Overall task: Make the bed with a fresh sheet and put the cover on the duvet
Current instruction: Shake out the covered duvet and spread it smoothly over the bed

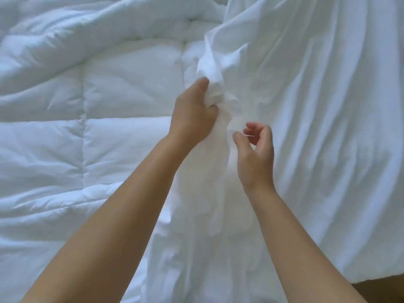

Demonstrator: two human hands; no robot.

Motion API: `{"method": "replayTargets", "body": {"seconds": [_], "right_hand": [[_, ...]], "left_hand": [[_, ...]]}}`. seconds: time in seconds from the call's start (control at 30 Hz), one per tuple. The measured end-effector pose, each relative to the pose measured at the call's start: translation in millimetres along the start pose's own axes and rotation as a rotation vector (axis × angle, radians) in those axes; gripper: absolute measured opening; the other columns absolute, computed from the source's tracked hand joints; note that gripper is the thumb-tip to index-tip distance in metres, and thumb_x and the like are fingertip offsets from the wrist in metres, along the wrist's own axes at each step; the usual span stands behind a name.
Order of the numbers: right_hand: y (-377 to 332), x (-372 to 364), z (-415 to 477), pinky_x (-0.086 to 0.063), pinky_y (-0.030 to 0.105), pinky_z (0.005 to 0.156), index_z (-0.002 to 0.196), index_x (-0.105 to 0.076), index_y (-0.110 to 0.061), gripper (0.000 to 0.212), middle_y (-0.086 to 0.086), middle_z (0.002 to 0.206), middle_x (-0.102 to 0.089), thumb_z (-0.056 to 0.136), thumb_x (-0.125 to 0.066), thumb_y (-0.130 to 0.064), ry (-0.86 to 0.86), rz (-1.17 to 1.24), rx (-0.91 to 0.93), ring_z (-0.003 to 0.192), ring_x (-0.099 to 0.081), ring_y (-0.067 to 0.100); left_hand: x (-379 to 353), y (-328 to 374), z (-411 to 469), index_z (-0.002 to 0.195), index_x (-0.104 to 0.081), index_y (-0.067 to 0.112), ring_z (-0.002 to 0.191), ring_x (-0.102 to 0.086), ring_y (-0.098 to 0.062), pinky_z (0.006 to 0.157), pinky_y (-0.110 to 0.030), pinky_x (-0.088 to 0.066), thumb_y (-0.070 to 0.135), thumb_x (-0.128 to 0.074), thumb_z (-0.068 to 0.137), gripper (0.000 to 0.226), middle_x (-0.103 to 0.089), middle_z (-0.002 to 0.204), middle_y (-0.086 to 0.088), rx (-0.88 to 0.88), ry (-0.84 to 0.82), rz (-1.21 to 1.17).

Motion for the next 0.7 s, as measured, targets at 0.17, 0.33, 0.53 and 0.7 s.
{"method": "replayTargets", "body": {"seconds": [0.17,0.33,0.53,0.7], "right_hand": [[-36,-95,19,-0.043,0.023,0.089,0.124,-0.047,-0.022,0.067,-0.013,0.115,-0.050,0.070,-0.049,-0.061,-0.444,0.126,-0.157,0.107,-0.050,0.000],[-34,-168,15,-0.044,0.025,0.085,0.132,-0.038,-0.014,0.076,-0.004,0.120,-0.052,0.075,-0.066,-0.056,-0.580,0.032,-0.248,0.104,-0.052,0.010],[-9,-189,16,-0.045,0.032,0.063,0.076,-0.052,-0.006,0.015,0.008,0.070,-0.053,0.088,-0.044,-0.002,-0.484,0.158,-0.336,0.071,-0.052,0.023],[-38,-233,-17,-0.055,0.030,0.061,0.064,-0.059,0.001,0.031,0.011,0.058,-0.060,0.082,-0.034,0.008,-0.797,0.591,-0.520,0.059,-0.063,0.021]], "left_hand": [[154,-12,-24,0.082,-0.061,-0.001,0.070,-0.051,-0.037,0.061,-0.038,-0.033,-0.002,-0.048,0.067,0.019,-0.059,0.071,-0.021,-0.165,0.654,0.536],[91,-42,-45,0.081,-0.066,-0.003,0.051,-0.051,-0.036,0.044,-0.037,-0.039,-0.009,-0.051,0.068,0.020,-0.051,0.064,-0.018,-0.191,0.205,0.666],[85,-115,-58,0.076,-0.066,0.017,0.058,-0.053,-0.001,0.058,-0.016,-0.043,0.025,-0.059,0.078,0.011,-0.057,0.061,0.009,0.259,0.091,-0.331],[77,-134,-36,0.108,-0.067,0.025,0.095,-0.067,-0.010,0.081,-0.029,-0.051,0.057,-0.040,0.091,0.045,-0.072,0.099,0.001,0.473,-0.183,-0.741]]}}
Point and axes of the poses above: each hand's wrist, its own z-axis towards the middle knuckle, its own x-axis out of the back of the hand, y = z × x, the point moved 8 cm from there along z, towards the middle knuckle
